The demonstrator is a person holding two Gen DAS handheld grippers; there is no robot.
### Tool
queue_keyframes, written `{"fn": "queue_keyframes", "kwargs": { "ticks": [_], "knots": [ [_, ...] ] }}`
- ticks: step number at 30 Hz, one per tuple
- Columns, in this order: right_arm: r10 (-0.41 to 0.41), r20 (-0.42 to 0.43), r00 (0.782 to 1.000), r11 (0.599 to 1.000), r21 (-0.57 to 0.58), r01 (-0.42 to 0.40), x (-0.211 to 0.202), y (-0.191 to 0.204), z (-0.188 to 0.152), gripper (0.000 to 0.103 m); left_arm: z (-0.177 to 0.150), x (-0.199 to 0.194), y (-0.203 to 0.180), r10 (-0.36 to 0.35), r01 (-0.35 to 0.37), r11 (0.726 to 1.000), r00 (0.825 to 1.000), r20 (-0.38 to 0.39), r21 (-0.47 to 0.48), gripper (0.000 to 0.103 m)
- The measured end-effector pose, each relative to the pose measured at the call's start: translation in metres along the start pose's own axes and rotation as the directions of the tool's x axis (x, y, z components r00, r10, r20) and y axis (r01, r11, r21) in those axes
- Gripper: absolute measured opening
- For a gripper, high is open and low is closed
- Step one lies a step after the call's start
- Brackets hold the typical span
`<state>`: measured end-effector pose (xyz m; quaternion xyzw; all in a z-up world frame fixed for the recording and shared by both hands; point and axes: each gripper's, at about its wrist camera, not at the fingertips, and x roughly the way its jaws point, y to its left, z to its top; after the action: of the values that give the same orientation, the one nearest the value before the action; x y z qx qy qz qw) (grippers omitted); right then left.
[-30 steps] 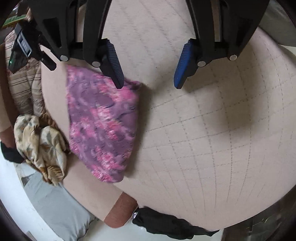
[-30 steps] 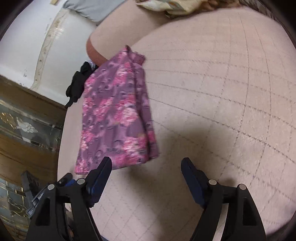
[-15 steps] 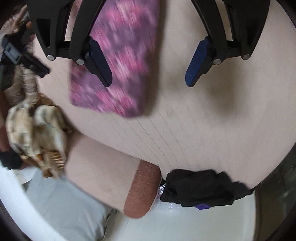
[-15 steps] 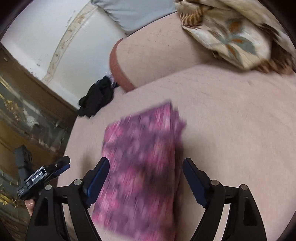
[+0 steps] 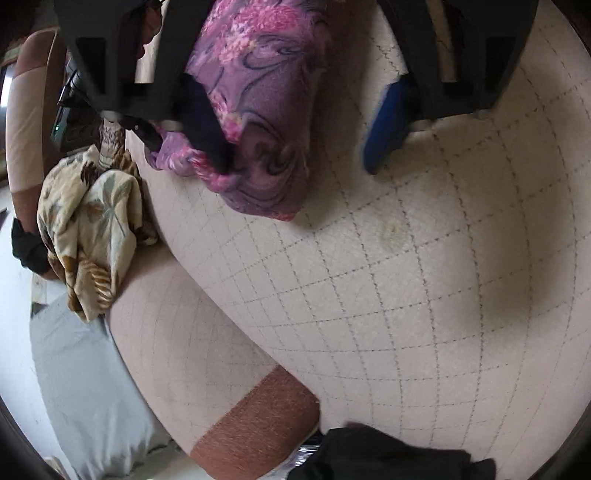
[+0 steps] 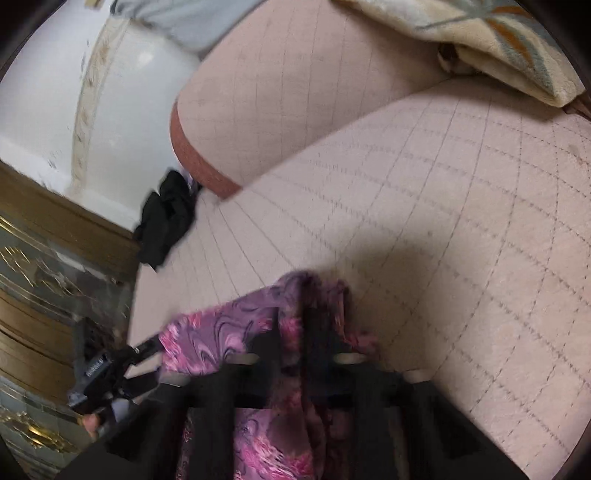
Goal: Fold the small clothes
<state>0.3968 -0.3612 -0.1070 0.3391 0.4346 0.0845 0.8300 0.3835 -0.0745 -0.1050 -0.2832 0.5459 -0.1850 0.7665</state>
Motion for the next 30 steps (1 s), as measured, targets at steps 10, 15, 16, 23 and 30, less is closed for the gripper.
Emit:
{"fn": "queue_keyframes", "kwargs": {
  "ticks": [10, 15, 16, 23, 30],
  "knots": [
    [-0.089, 0.0, 0.996, 0.996, 0.022, 0.089, -0.002, -0.017, -0.002, 0.006, -0.006, -0.007, -0.007, 0.011, -0.015, 0.999, 0.996, 0.091, 0.041, 0.009],
    [-0.043, 0.012, 0.999, 0.998, 0.045, 0.042, -0.028, -0.011, 0.0, 0.022, -0.009, -0.022, -0.023, 0.032, -0.036, 0.998, 0.996, 0.079, 0.055, 0.024],
    [-0.02, 0.01, 1.0, 0.998, 0.054, 0.019, -0.035, -0.01, -0.001, 0.04, -0.009, -0.023, -0.024, 0.037, -0.042, 0.997, 0.997, 0.07, 0.068, 0.031],
    [0.089, -0.066, 0.994, 0.982, 0.17, -0.077, -0.045, -0.04, -0.018, 0.067, -0.024, -0.002, -0.016, 0.198, -0.195, 0.977, 0.98, -0.026, 0.084, 0.073],
    [0.077, -0.164, 0.983, 0.99, 0.13, -0.056, 0.0, -0.039, -0.031, 0.026, -0.029, 0.002, -0.011, 0.073, -0.072, 0.997, 0.997, -0.032, 0.035, 0.017]
  ]
}}
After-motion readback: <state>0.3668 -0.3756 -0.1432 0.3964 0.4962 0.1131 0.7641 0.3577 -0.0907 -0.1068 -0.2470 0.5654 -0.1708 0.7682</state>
